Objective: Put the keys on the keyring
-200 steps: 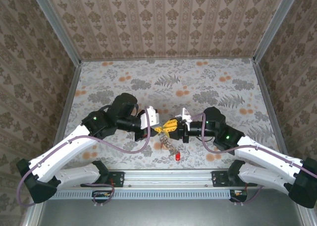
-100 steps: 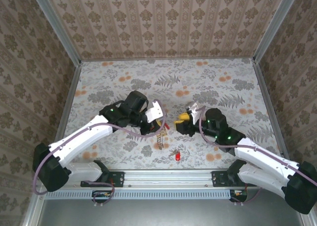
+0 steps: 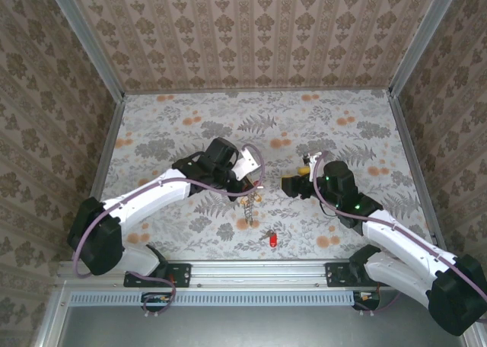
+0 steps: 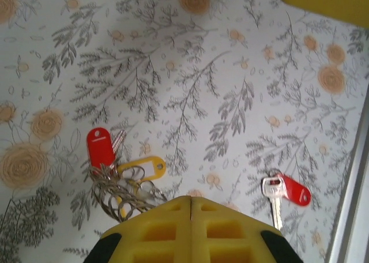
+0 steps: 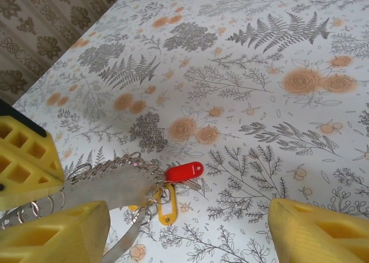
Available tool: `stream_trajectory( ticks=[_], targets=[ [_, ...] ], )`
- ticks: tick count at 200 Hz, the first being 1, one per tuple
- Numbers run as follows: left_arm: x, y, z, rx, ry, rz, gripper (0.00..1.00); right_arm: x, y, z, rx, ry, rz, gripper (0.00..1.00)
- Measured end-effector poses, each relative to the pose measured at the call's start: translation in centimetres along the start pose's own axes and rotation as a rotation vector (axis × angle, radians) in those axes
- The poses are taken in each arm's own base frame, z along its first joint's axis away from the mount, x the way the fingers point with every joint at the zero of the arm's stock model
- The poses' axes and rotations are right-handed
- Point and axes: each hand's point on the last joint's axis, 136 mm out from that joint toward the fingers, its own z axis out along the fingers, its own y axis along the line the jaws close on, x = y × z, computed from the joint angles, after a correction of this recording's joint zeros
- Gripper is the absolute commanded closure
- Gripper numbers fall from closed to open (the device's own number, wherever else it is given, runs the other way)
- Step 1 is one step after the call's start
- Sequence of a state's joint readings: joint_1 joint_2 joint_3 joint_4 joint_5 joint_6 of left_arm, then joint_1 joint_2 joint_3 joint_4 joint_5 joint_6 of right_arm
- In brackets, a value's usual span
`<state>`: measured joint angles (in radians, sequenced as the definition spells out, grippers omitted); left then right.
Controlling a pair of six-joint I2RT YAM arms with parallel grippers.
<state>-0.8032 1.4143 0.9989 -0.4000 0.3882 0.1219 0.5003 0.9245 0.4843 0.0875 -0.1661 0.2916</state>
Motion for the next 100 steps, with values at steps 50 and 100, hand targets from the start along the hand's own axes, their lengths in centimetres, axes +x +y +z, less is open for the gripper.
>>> stream_trajectory(
  ticks=[50, 100],
  targets=[
    [-1.1, 0.6, 1.1, -0.006, -0.042, -0.015, 1.0, -0.2, -0.7, -0.1, 0.03, -0.008, -0.005, 0.23],
    [-1.5, 0.0, 1.7, 0.019, -0.042, -0.004, 1.0, -0.1, -0.8, -0.1, 0.035, -0.009, 0.012, 0.21]
  ],
)
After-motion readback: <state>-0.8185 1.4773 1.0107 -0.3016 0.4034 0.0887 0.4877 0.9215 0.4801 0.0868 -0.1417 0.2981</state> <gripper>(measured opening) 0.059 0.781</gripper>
